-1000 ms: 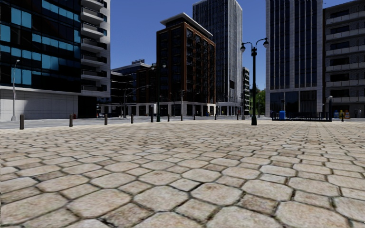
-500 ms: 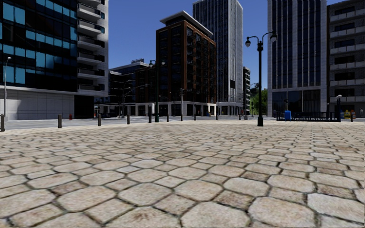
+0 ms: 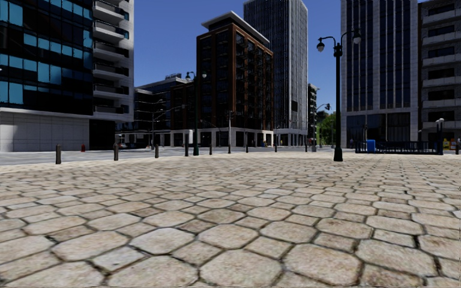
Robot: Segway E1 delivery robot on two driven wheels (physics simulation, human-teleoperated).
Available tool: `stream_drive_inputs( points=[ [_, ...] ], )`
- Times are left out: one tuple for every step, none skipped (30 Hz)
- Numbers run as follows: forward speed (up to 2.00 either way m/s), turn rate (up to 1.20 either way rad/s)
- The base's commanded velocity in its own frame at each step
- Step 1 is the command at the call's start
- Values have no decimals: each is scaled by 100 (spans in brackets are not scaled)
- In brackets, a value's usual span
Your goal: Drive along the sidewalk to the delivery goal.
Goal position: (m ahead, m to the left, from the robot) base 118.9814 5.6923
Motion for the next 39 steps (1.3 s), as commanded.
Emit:
stream_drive_inputs(
  points=[
    [200,0],
    [200,0],
    [200,0],
    [200,0],
    [200,0],
    [200,0],
    [200,0],
    [200,0],
    [200,0],
    [200,0],
    [200,0],
    [200,0],
    [200,0],
    [200,0],
    [200,0],
    [200,0],
    [200,0],
    [200,0],
    [200,0],
    [200,0],
    [200,0],
    [200,0],
    [200,0],
    [200,0],
    [200,0],
    [200,0],
    [200,0],
    [200,0],
    [200,0],
    [200,0],
    [200,0],
    [200,0],
    [200,0],
    [200,0],
    [200,0],
    [200,0],
    [200,0],
    [200,0],
    [200,0]
  ],
)
